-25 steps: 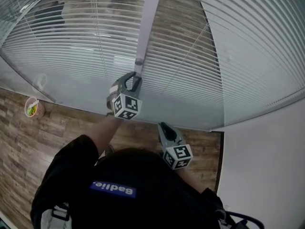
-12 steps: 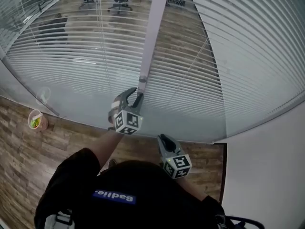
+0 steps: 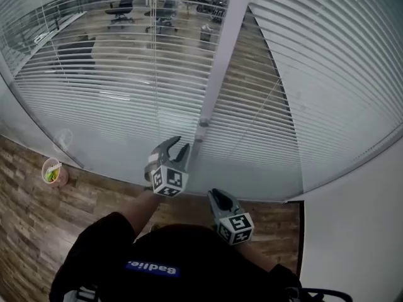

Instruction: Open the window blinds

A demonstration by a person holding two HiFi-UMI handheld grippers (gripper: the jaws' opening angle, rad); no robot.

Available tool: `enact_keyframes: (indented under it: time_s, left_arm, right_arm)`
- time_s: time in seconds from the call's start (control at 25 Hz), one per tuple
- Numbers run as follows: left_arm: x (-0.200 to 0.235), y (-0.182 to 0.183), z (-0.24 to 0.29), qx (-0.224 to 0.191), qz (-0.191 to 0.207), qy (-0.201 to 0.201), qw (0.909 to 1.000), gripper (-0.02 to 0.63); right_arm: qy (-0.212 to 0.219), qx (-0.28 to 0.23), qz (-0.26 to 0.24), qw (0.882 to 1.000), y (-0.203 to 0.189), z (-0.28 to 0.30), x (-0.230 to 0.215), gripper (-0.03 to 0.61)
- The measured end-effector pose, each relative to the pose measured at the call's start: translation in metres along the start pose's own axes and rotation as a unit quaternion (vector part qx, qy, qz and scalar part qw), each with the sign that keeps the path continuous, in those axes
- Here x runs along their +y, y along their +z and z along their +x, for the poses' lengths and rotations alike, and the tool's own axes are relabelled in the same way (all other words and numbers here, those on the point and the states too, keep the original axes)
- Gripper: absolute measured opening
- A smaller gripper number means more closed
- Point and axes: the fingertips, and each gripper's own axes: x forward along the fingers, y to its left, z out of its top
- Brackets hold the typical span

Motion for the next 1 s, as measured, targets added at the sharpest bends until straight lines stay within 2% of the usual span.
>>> enact_keyframes:
  time_s: [0.36,0.6,1.0]
  left_arm:
    - [-0.008,-0.015,-0.019,0.001,-0.014,-0.028,0.9995,0.141]
    - [0.009,-0.022,-0.029,-0.012,-0.02,-0.041,0.9989,0.14]
    - [-0.011,-0.017,-0.058,-0.031,-0.068,-0.077,0.9942,0.127]
  right_arm:
    - [-0.021,0.016,0.007,1.0,-0.008,-0.011,0.022,0.054]
    - [-0.044,0.023,0.011,0.999,-0.013,-0.004,0.048,0.055]
    - [-0.062,0.043,0.014,0.997,-0.019,-0.017,0.072,0.055]
